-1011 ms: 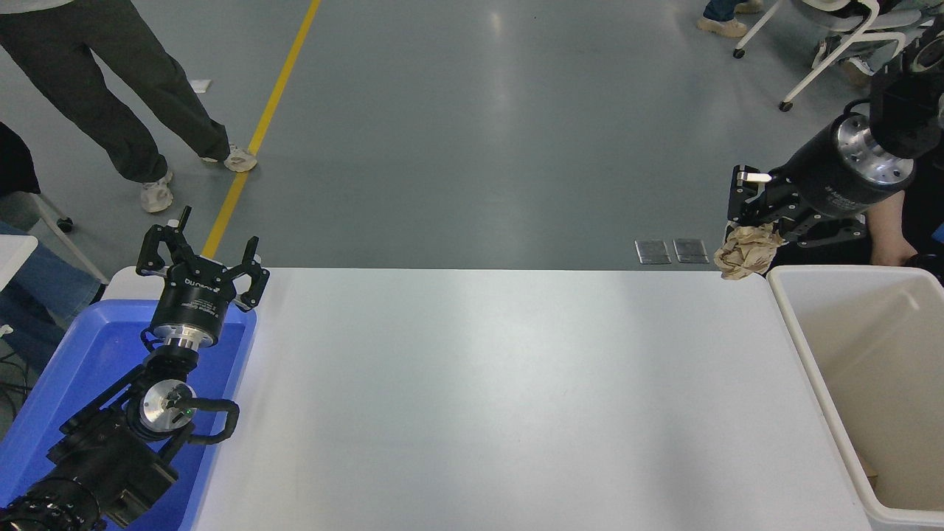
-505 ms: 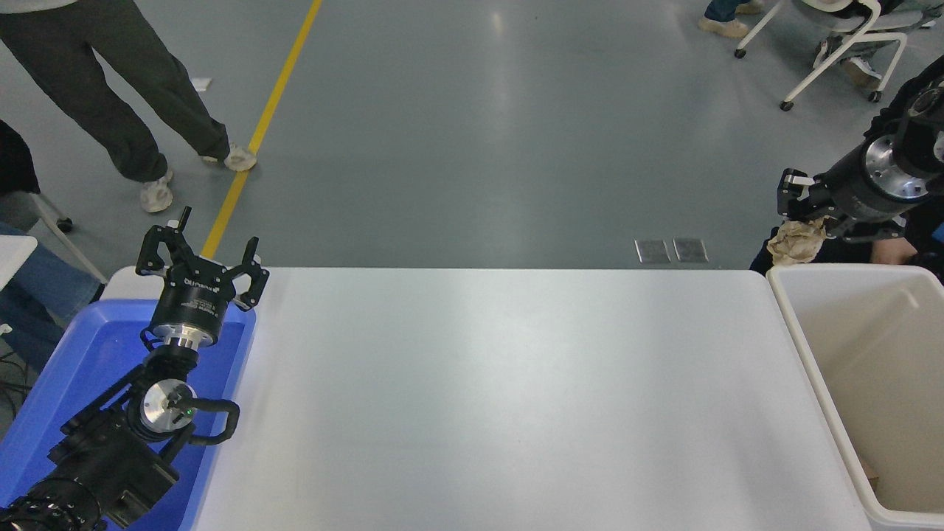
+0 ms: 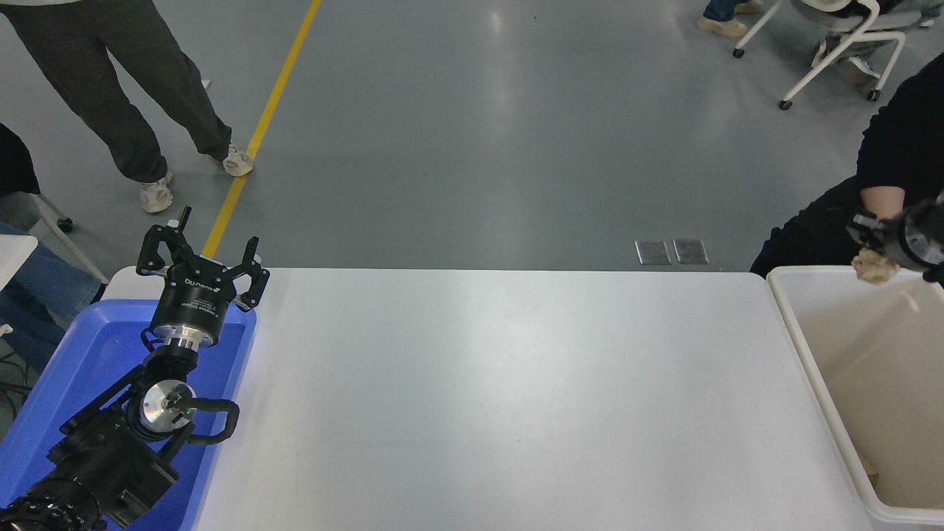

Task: Pick up paper ball place in dustbin

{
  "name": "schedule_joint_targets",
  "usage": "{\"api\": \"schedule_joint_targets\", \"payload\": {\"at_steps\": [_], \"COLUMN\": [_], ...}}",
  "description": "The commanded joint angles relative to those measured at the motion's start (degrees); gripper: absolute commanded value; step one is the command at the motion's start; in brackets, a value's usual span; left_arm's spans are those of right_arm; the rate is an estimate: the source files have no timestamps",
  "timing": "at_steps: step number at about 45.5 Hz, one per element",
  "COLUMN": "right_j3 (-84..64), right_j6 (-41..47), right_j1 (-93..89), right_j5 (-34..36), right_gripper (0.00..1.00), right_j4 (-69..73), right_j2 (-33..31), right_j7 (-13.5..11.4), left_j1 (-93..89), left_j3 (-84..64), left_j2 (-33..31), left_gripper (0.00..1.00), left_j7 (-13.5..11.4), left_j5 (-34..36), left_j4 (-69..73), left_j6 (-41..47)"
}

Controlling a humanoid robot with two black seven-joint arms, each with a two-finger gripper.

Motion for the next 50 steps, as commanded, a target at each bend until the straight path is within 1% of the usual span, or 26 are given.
{"api": "schedule_joint_targets", "payload": {"at_steps": [1,12,40,41,42,44,46,47,50], "right_j3": [6.1,11.0,15.6,15.6,15.8,16.0,16.0,16.0,16.1], "right_j6": [-11.1,-17.8,-18.0,-18.0,-18.0,-18.1,-18.1,-18.1,-18.1], "right_j1": [-9.4,-18.8,-24.1,-24.0,-24.0,-24.0,-23.6,-23.4,-23.2], "right_j5": [0.2,0.2,0.1,0.2,0.1,0.0,0.0,0.0,0.0], "right_gripper": [0.00,0.00,0.00,0.06,0.18,0.51,0.89,1.00,1.00], "right_j4": [-3.2,-7.9,-8.7,-8.7,-8.7,-8.9,-8.9,-9.0,-8.9], "right_j2": [-0.7,-0.3,0.0,0.0,0.0,-0.1,-0.2,-0.2,-0.2], "right_j7": [0.0,0.0,0.1,0.1,0.1,0.1,0.3,0.3,0.3], "left_j1": [0.0,0.0,0.0,0.0,0.0,0.0,0.0,0.0,0.0], "left_j3": [0.0,0.0,0.0,0.0,0.0,0.0,0.0,0.0,0.0], "left_j2": [0.0,0.0,0.0,0.0,0.0,0.0,0.0,0.0,0.0], "left_gripper": [0.98,0.98,0.98,0.98,0.98,0.98,0.98,0.98,0.98], "left_j7": [0.0,0.0,0.0,0.0,0.0,0.0,-0.1,0.0,0.0], "left_j5": [0.0,0.0,0.0,0.0,0.0,0.0,0.0,0.0,0.0], "left_j4": [0.0,0.0,0.1,0.0,0.0,0.0,0.0,0.0,0.0], "left_j6": [0.0,0.0,0.0,0.0,0.1,0.0,0.0,0.0,0.0]}}
